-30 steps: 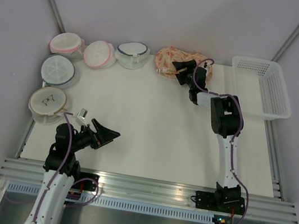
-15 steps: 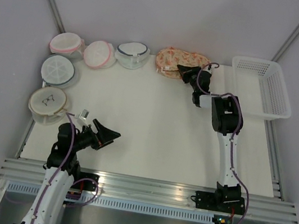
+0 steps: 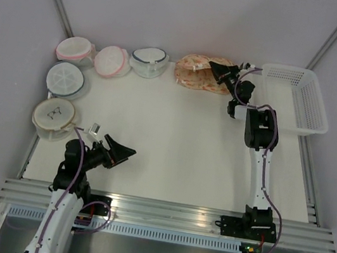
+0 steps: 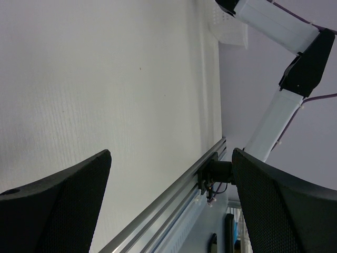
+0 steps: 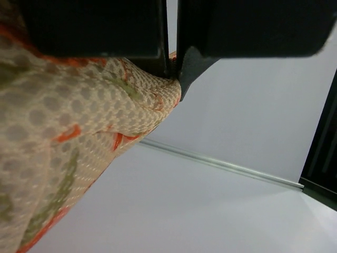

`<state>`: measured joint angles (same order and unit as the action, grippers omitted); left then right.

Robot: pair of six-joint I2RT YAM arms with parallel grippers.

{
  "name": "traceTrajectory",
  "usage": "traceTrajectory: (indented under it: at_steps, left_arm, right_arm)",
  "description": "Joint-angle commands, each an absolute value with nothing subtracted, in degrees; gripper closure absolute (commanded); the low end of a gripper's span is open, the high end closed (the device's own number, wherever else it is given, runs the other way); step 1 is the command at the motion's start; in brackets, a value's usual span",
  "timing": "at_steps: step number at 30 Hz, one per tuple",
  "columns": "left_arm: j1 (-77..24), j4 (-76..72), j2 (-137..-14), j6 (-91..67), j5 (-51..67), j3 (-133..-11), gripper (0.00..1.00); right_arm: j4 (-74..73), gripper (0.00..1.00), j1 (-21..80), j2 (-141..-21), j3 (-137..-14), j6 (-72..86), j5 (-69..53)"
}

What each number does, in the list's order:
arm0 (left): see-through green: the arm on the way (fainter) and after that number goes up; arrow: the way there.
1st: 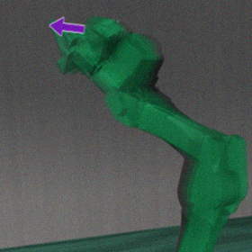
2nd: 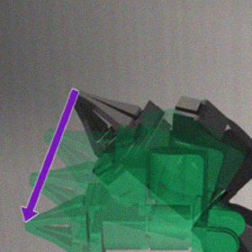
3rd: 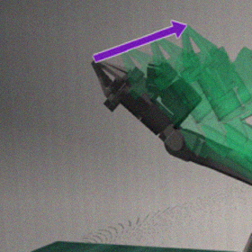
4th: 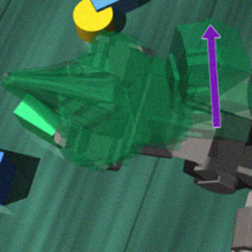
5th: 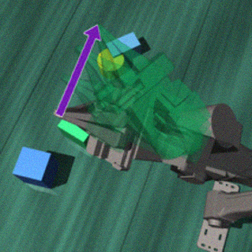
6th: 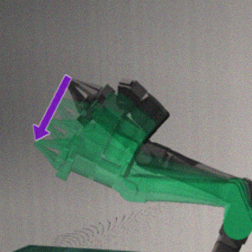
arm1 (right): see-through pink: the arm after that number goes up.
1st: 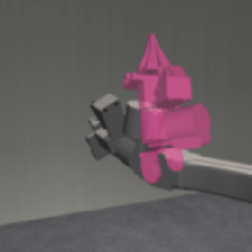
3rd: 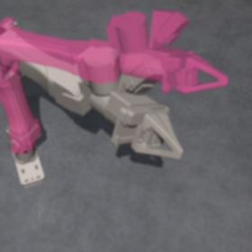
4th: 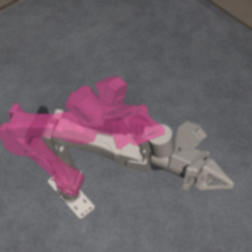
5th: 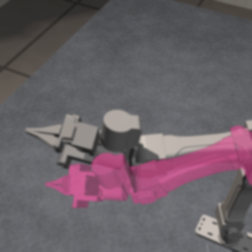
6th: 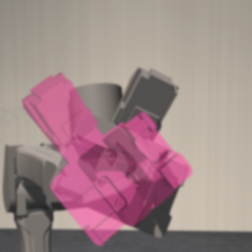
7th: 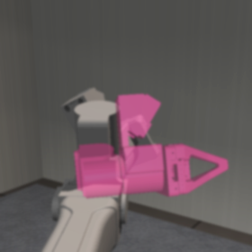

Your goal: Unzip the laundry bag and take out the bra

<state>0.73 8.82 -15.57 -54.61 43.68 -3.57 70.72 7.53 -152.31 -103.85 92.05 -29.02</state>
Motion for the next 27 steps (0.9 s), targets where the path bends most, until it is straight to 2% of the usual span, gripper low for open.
traceTrajectory:
  at_steps: [1,9,12,15,20,27]
  left_arm:
    - [0.70,6.42,-15.12,-55.90,44.91,-3.08,0.00]
    - [0.62,6.24,-11.35,-59.23,47.90,-4.04,0.00]
    - [0.70,6.24,-6.52,-63.17,48.95,-3.78,0.00]
    - [0.70,6.15,-0.72,-67.83,50.36,-3.34,0.00]
    - [0.70,6.15,-0.53,-73.81,55.10,-1.95,0.00]
    - [-2.89,3.96,2.63,-90.87,64.07,4.66,0.00]
  right_arm:
    - [86.83,0.99,7.56,-145.04,-98.83,95.54,-36.99]
    - [93.49,0.99,7.65,-122.36,-69.64,90.97,-45.34]
    - [96.15,0.99,7.82,-114.02,-53.07,89.66,-46.31]
    - [93.88,1.00,8.79,-105.75,-41.45,83.88,-47.81]
    - [76.16,1.00,13.08,-91.95,-28.94,70.60,-45.98]
    - [70.93,1.00,19.33,-82.36,-18.21,65.13,-43.15]
